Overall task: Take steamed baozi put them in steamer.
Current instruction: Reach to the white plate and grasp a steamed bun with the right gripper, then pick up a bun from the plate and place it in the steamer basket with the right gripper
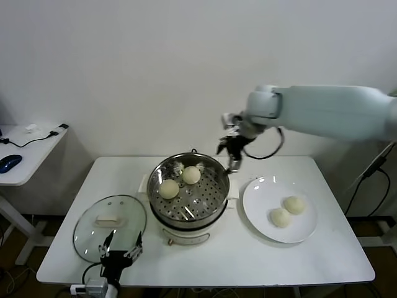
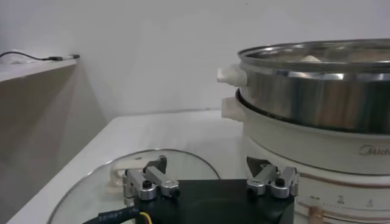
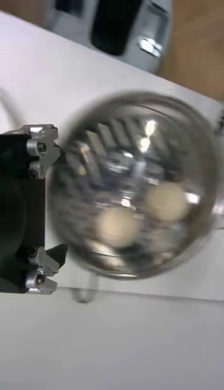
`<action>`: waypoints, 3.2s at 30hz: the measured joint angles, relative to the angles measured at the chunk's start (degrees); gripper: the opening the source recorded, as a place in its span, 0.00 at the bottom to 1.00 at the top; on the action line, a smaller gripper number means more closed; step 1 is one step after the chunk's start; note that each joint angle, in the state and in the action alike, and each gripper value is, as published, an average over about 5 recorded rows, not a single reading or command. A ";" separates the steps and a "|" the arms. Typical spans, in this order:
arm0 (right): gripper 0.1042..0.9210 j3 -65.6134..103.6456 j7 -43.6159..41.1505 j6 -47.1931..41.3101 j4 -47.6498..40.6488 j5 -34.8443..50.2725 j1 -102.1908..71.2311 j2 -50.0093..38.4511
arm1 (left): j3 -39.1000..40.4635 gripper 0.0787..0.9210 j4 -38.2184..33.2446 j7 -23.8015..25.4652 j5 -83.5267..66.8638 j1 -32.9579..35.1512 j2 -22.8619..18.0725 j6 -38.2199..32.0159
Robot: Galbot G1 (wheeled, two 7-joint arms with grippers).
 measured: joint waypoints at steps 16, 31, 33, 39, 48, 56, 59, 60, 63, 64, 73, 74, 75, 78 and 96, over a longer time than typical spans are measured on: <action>0.88 0.85 1.63 -2.48 -0.06 -13.87 -13.59 -13.80 | -0.64 0.88 0.93 -0.01 0.05 -0.14 -0.83 0.08; 0.88 10.25 4.91 -4.76 -7.51 -19.17 -29.07 -11.51 | -0.61 0.88 1.72 -0.01 -0.05 -0.36 -1.02 0.11; 0.88 10.94 5.14 -4.88 -8.32 -19.60 -30.22 -11.00 | -0.52 0.88 1.81 -0.02 -0.05 -0.38 -1.00 0.08; 0.75 12.48 5.89 -5.28 -10.13 -20.83 -32.38 -9.65 | -0.40 0.88 1.86 -0.08 -0.05 -0.28 -1.00 0.02; 0.62 13.26 6.02 -5.21 -10.16 -20.90 -32.64 -9.52 | -0.33 0.88 1.74 -0.15 0.08 0.08 -0.92 -0.26; 0.62 8.55 2.89 -2.77 -6.97 -19.03 -23.05 -9.12 | -0.36 0.88 1.46 -0.18 0.16 0.22 -0.55 -0.41; 0.62 6.72 0.84 -0.81 -5.75 -17.73 -16.85 -7.77 | -0.31 0.88 1.32 -0.19 0.17 0.24 -0.36 -0.46; 0.62 6.31 0.15 -0.04 -5.37 -17.29 -14.74 -7.15 | -0.30 0.88 1.27 -0.19 0.18 0.27 -0.29 -0.48; 0.62 5.67 -1.64 2.60 -4.07 -16.18 -8.71 -4.84 | -0.28 0.88 1.09 -0.19 0.21 0.38 -0.11 -0.50; 0.62 5.68 -2.11 3.59 -3.53 -15.92 -6.97 -3.93 | -0.27 0.88 1.03 -0.19 0.24 0.42 -0.08 -0.50; 0.62 8.40 -4.03 13.95 4.12 -16.56 0.69 5.76 | -0.12 0.88 0.34 -0.19 0.50 1.01 -0.20 -0.53; 0.62 8.60 -4.04 15.19 4.81 -17.14 0.70 6.86 | -0.12 0.88 0.31 -0.20 0.52 1.06 -0.24 -0.55; 0.62 8.78 -4.01 16.43 5.38 -17.86 0.53 7.95 | -0.12 0.88 0.28 -0.21 0.55 1.08 -0.28 -0.56; 0.62 9.35 -3.60 20.44 6.37 -20.93 -0.84 11.21 | -0.13 0.88 0.14 -0.23 0.65 1.18 -0.48 -0.61; 0.62 11.98 -0.78 36.10 -0.84 -38.02 -14.47 24.34 | -0.54 0.88 -0.34 -0.26 0.70 1.51 -1.03 -0.72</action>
